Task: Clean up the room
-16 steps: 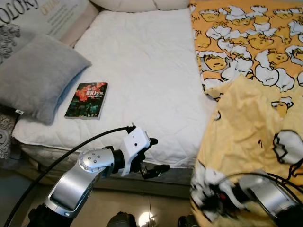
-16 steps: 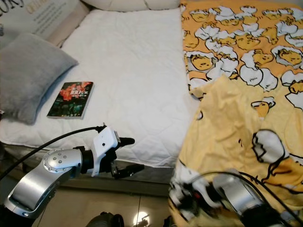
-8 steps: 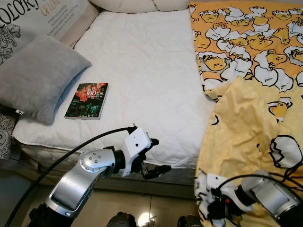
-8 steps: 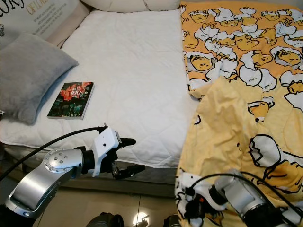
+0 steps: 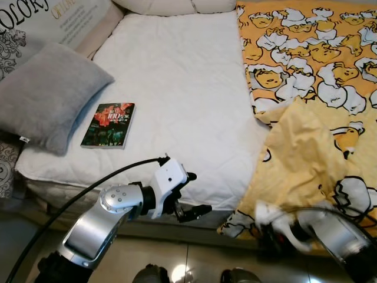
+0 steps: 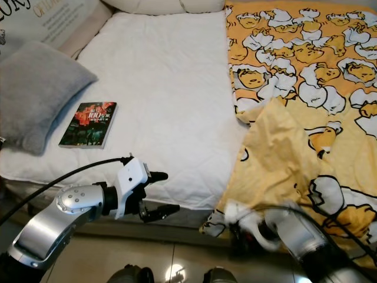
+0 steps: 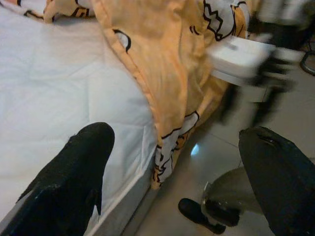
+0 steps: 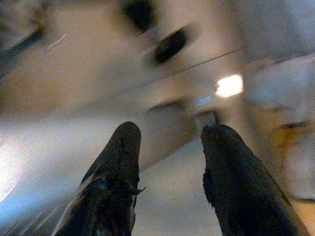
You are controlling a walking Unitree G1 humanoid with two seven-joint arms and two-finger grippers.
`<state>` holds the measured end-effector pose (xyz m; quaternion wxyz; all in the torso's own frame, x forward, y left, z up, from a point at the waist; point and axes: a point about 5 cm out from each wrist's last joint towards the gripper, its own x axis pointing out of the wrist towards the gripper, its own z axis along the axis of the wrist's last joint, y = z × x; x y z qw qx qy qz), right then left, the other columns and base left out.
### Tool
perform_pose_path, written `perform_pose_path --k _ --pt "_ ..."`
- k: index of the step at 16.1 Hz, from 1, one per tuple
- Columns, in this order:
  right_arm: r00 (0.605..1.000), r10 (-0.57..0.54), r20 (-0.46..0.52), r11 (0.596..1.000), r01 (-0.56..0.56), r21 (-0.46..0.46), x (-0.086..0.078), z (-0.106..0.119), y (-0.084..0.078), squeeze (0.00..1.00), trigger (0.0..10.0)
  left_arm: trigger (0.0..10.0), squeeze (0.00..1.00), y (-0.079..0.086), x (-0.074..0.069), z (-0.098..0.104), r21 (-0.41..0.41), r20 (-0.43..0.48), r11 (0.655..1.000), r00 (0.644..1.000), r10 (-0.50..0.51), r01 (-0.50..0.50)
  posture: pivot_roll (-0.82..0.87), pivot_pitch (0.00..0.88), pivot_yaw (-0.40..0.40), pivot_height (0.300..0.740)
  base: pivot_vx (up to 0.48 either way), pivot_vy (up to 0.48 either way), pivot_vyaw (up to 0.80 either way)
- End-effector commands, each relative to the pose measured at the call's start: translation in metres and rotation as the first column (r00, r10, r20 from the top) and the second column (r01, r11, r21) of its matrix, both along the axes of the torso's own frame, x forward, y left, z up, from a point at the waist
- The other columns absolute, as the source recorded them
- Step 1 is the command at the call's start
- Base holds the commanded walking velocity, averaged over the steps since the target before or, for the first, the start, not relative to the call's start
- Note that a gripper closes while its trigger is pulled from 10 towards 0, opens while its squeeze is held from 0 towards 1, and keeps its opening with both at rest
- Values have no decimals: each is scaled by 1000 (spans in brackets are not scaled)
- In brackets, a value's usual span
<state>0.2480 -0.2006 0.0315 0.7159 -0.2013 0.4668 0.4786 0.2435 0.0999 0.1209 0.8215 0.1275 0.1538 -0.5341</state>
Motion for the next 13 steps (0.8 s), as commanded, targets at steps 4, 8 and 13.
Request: perform_pose_path --k 4,8,13 --pt "880 -340 332 940 330 88 48 14 6 1000 10000 10000 0 0 6 3 -6 42 999 998 38 -38 -64 83 55 740 0 0 0" --pt "650 -588 482 788 596 157 80 19 14 1000 10000 10000 0 2 8 6 -14 63 998 996 64 -63 -46 100 59 740 0 0 0" --pt "474 -678 562 663 725 189 100 27 15 1000 10000 10000 0 6 5 6 -12 62 997 995 82 -81 -32 129 60 740 0 0 0"
